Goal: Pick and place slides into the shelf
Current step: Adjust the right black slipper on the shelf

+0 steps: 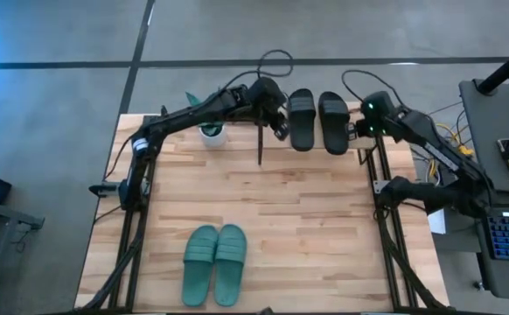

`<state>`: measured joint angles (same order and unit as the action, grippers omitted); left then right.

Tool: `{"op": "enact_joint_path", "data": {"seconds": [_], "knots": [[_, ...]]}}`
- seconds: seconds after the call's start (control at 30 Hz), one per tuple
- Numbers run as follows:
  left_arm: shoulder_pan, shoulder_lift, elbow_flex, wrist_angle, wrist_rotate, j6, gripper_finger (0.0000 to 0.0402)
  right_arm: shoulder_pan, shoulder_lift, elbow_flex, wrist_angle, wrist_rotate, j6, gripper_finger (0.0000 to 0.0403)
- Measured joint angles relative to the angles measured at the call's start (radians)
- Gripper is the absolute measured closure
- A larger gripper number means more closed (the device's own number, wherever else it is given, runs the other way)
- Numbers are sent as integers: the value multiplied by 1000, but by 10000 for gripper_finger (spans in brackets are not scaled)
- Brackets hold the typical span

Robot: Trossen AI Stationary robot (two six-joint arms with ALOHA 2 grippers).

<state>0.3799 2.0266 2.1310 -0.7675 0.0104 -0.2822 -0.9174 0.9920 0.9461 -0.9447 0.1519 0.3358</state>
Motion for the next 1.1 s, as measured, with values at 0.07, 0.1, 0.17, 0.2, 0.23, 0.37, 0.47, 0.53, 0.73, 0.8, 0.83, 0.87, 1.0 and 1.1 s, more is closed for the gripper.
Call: {"op": "enact_joint_path", "data": {"seconds": [0.07, 0.1, 0.17, 0.2, 0.23, 0.37, 0.47, 0.53, 0.73, 0.8, 0.83, 0.87, 1.0, 1.1], "knots": [[19, 0, -5, -4, -2, -2, 401, 8, 38, 33, -47, 14, 34, 394], [25, 0, -6, -1, -6, -2, 401, 21, 45, 39, -54, 30, 45, 394], [35, 0, -6, 1, -6, -1, 401, 41, 55, 37, -55, 52, 64, 394], [40, 0, -6, 1, -4, 0, 401, 45, 56, 38, -56, 44, 66, 394], [44, 0, -6, 0, -4, 0, 401, 45, 55, 43, -56, 22, 70, 394], [60, 0, -8, 2, -5, 1, 401, 47, 69, 99, -52, 3, 199, 394], [69, 0, -9, 3, 5, 0, 401, 46, 99, 160, -91, 65, 283, 388], [76, 0, -10, 1, 25, 0, 401, 40, 131, 204, -125, 91, 272, 380], [86, 0, -10, 5, 37, 0, 401, 34, 262, 275, -235, 155, 360, 356], [88, 0, -10, 5, 37, 4, 401, 38, 310, 298, -260, 166, 394, 350], [89, 0, -10, 5, 37, 7, 401, 38, 334, 308, -269, 165, 397, 347], [89, 0, -10, 5, 37, 8, 401, 38, 360, 320, -279, 165, 389, 344], [90, 0, -10, 3, 39, 8, 401, 28, 450, 361, -286, 166, 355, 333], [90, 0, -10, -3, 39, 19, 401, 20, 500, 390, -287, 167, 352, 327]]}}
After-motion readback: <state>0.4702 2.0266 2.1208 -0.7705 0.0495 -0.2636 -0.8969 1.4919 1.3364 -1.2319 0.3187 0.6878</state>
